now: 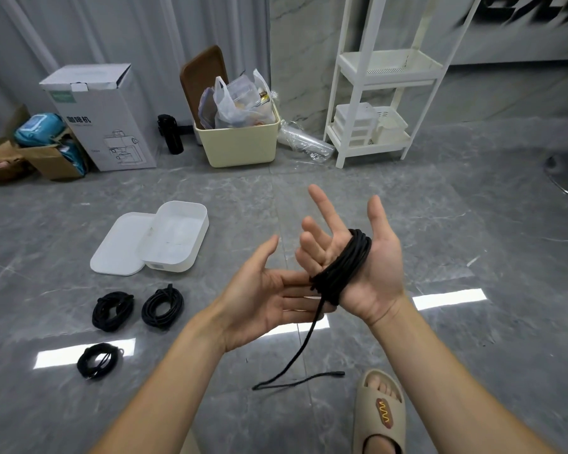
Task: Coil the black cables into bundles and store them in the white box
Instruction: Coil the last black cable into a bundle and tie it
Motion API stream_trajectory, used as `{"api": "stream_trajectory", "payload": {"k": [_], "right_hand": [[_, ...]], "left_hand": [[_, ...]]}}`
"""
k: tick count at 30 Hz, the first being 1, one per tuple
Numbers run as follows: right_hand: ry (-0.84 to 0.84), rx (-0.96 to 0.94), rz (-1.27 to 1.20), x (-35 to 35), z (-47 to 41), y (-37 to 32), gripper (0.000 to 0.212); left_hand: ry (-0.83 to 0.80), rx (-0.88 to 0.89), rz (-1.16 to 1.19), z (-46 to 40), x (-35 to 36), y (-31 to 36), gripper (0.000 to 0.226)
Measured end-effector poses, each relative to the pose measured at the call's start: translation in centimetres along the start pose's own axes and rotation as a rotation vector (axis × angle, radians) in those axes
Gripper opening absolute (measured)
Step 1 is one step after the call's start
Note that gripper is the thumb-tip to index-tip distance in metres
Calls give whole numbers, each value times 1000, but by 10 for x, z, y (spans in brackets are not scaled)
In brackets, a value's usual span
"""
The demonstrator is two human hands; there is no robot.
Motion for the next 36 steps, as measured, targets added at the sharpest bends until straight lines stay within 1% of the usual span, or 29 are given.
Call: {"api": "stream_trajectory", "payload": {"k": [3, 6, 12, 18, 22, 25, 26, 28, 30, 32, 34, 36], "right_hand": [[144, -122, 58, -8, -2, -10, 76], [230, -205, 72, -13, -1, -18, 75], [298, -259, 127, -18, 3, -24, 72], [382, -298, 262, -21, 4, -29, 68], [481, -321, 491, -25, 4, -32, 62], [581, -353, 687, -28, 4, -34, 54], [612, -363, 789, -29, 3, -33, 50], [675, -363, 1110, -30, 4, -30, 43], [684, -322, 1426, -30, 3, -25, 43], [668, -203, 1582, -35, 2, -19, 46], [657, -36, 1622, -41, 3, -12, 51], [590, 124, 1546, -40, 3, 0, 63]], "left_hand": [[16, -31, 21, 1, -1, 0, 93], [20, -55, 17, 3, 2, 0, 95], [49, -83, -26, 5, 0, -4, 94], [63, -77, -87, 3, -3, -4, 92], [77, -71, -175, 3, -6, -2, 89], [100, -54, -251, 3, -7, 2, 81], [113, -44, -285, 3, -7, 4, 77], [141, 1, -357, 3, -6, 8, 66], [168, 80, -429, 5, -5, 15, 52], [193, 166, -478, 9, -6, 23, 41], [209, 228, -487, 12, -8, 30, 33], [236, 270, -473, 15, -9, 35, 31]]}}
Point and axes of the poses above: each hand's wrist, its own z-axis away from the middle knuckle, its own x-axis out of the palm, y = z × x, the point moved 6 cm from there along -z, towards the middle knuckle, and after that the axes turned 4 degrees about y, right-handed, at the moved point
